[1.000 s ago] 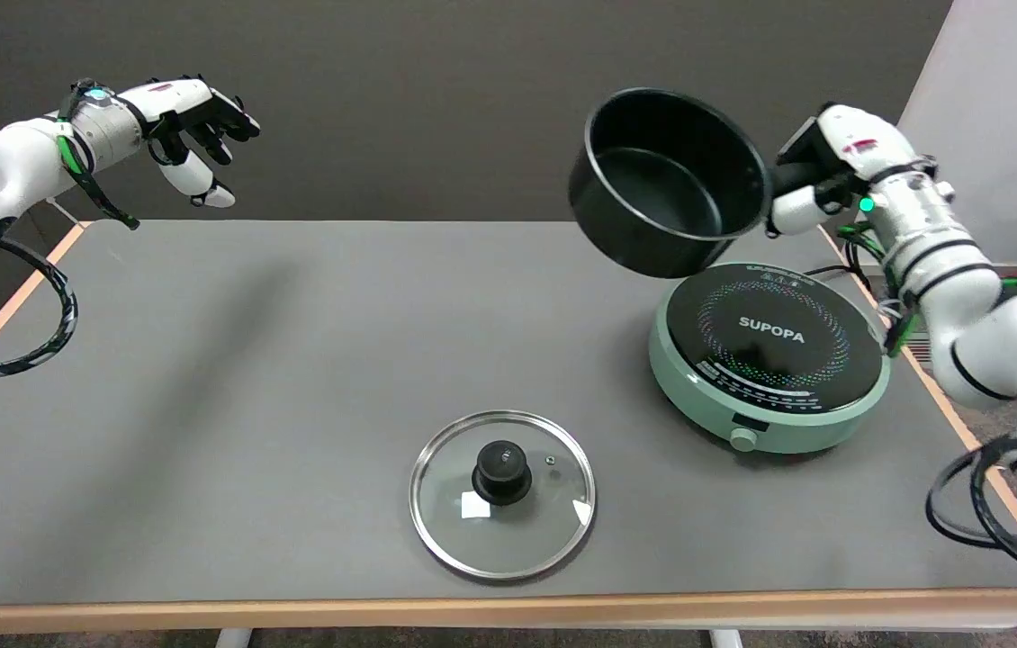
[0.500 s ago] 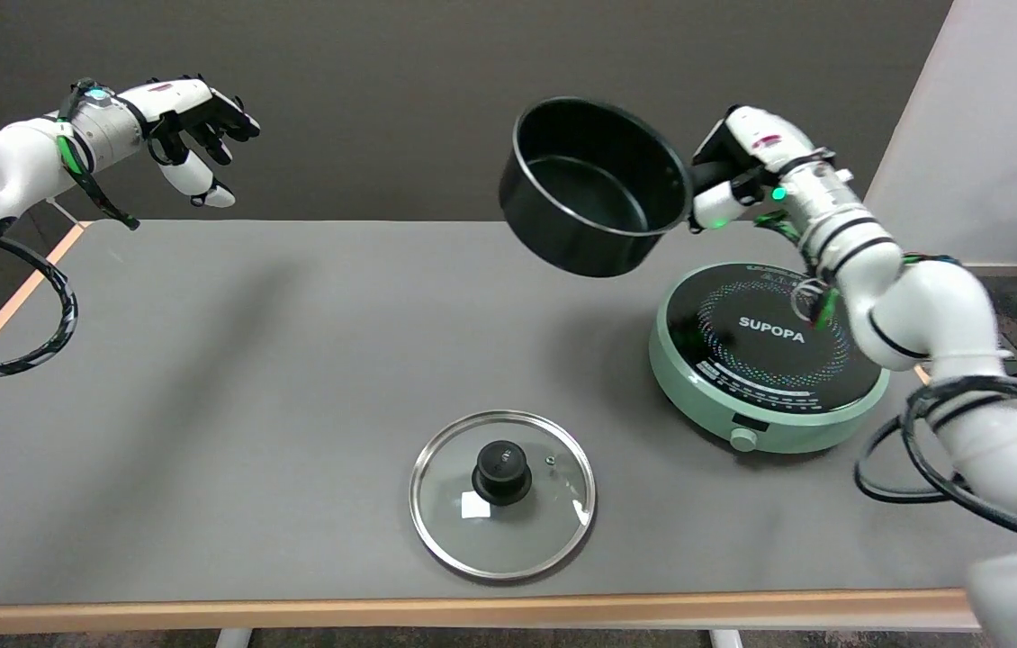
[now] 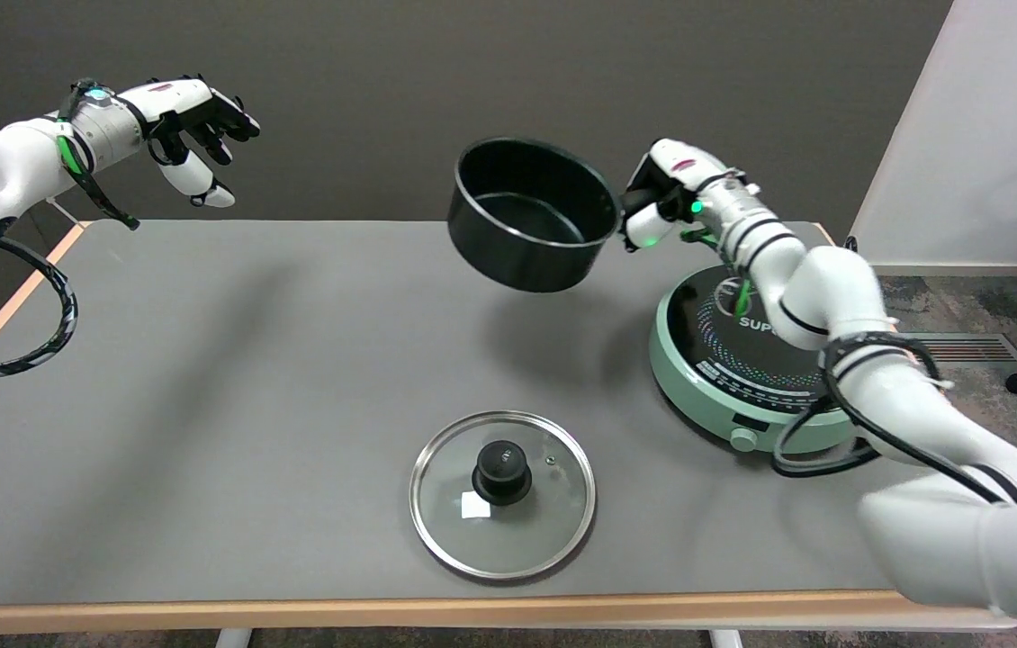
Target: Place the pot onto the table.
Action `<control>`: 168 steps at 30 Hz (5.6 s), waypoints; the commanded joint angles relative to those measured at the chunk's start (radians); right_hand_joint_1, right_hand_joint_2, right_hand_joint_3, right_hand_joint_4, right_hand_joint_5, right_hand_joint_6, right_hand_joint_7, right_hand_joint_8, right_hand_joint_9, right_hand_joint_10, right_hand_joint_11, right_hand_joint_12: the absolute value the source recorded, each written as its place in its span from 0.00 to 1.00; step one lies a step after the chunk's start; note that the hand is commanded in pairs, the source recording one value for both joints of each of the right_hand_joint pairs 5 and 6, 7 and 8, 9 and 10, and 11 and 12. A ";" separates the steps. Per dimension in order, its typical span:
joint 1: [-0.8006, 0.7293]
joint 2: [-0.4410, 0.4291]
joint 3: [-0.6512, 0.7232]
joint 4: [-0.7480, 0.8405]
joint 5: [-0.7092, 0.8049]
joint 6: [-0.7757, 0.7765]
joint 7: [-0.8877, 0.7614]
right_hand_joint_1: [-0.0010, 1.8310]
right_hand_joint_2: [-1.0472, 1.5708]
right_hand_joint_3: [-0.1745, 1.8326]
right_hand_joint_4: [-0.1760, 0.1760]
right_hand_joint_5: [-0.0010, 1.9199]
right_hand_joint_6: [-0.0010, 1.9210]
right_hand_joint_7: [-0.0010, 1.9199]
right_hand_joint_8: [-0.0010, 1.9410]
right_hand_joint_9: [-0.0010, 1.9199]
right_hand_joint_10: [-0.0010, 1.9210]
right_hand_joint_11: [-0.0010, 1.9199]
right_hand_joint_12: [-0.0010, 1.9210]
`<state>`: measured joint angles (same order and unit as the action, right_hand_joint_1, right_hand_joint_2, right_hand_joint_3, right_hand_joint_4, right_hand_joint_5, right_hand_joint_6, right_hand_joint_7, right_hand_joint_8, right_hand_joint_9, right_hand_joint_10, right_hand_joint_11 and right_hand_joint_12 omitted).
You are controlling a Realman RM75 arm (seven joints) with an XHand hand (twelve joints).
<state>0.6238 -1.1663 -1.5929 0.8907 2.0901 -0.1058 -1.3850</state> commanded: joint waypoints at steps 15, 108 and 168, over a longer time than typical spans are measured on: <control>0.225 -0.239 -0.044 -0.377 -0.319 -0.004 0.000 0.57 0.86 0.60 0.22 0.90 0.90 0.90 0.89 0.90 0.90 0.90 0.90; -0.094 -0.116 -0.028 0.294 -0.317 0.007 0.011 0.68 0.17 0.65 0.00 0.06 0.06 0.06 0.06 0.06 0.06 0.06 0.06; -0.658 -0.178 0.642 0.608 0.663 -0.376 0.590 0.41 0.67 0.21 0.00 0.15 0.15 0.15 0.15 0.15 0.15 0.15 0.15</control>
<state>0.0060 -1.3193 -1.0232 1.6460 2.5797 -0.2514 -0.8716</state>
